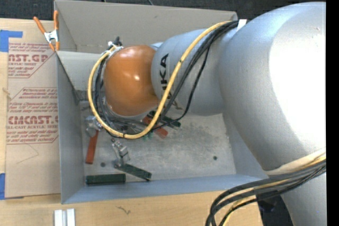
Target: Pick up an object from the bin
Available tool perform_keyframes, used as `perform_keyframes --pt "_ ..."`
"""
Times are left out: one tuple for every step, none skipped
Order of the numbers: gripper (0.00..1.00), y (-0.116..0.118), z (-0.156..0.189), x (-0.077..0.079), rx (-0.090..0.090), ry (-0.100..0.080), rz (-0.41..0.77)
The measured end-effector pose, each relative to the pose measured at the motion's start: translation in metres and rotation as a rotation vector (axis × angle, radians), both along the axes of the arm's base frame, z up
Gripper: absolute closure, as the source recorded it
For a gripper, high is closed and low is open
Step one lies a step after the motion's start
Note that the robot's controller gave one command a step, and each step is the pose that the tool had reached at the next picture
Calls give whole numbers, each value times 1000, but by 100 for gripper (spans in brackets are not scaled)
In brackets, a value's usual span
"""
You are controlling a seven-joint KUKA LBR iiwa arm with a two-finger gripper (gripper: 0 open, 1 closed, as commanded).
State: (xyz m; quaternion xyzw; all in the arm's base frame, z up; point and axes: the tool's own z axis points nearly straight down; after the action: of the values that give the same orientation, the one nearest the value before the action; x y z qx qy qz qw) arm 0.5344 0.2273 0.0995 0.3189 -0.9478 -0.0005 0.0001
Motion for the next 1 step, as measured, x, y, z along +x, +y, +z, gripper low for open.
perform_keyframes --pt "0 18 -30 12 -2 -1 630"
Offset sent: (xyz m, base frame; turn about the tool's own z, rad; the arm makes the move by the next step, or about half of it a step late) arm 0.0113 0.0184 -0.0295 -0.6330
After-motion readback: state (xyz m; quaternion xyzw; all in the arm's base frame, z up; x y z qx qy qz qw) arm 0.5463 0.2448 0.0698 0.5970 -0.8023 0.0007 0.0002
